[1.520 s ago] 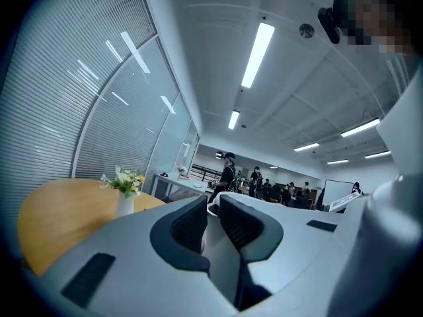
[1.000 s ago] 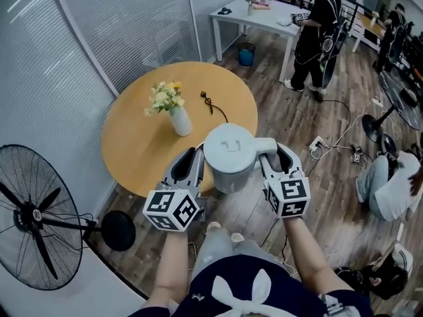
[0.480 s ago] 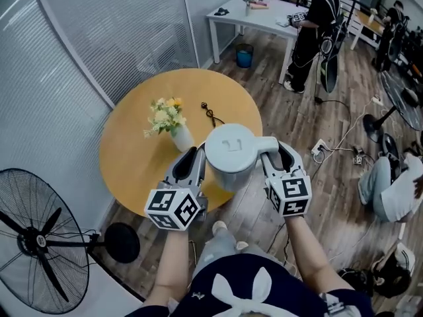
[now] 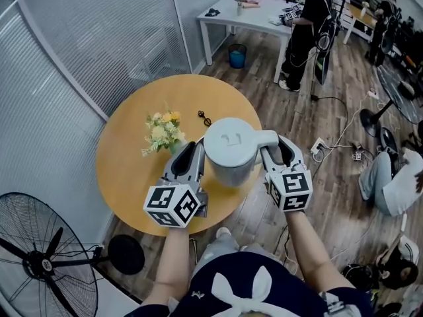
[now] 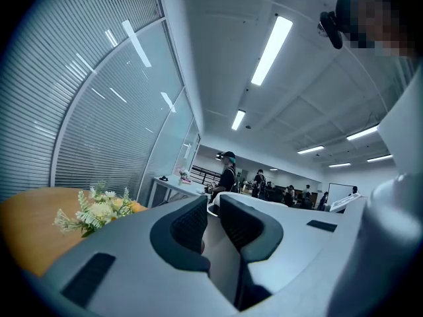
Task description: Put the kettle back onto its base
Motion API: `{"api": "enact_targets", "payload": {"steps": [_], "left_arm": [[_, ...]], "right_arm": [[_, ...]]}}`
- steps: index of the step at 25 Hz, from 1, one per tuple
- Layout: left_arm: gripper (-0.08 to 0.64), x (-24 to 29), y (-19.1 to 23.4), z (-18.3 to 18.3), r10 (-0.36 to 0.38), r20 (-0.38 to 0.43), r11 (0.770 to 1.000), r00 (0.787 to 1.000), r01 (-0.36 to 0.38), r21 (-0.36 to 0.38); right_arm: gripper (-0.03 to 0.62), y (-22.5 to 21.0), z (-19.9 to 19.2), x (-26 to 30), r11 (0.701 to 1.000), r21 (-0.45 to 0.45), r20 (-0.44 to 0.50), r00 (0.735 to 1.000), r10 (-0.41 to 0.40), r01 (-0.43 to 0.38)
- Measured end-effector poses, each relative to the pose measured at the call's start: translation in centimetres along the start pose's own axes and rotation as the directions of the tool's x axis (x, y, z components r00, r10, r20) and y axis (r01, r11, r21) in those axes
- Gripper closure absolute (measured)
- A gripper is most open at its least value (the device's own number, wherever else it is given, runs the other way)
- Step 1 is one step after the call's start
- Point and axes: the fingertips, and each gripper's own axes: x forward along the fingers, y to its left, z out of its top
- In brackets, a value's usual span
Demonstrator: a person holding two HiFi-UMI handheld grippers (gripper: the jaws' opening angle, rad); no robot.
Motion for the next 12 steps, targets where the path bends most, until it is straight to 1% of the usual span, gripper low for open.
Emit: {"api": "enact_targets", "payload": {"steps": [4,8,12], "left_arm": [[0.486,1.1,1.3,0.2,-0.025,-0.001,1.0,1.0,0.025,-0.008],[0.486,2.6,1.6,0.6,-0.049,0.002,0.999,0.999,0.049,-0.004],[0.486,4.0,1.4,0.8,-0.055,-0.001,0.998,0.999,0.055,-0.009]], "right_arm": [[0.426,0.0,0.3,1.4,1.0,-0.005,0.007,1.0,-0.023,0.023],[0.425,-0.7,0.6,2.3,0.999,-0.001,0.02,0.999,-0.046,0.046],[0.425,-1.8,0.7,3.0,0.999,0.006,0.015,0.999,-0.043,0.043]]}}
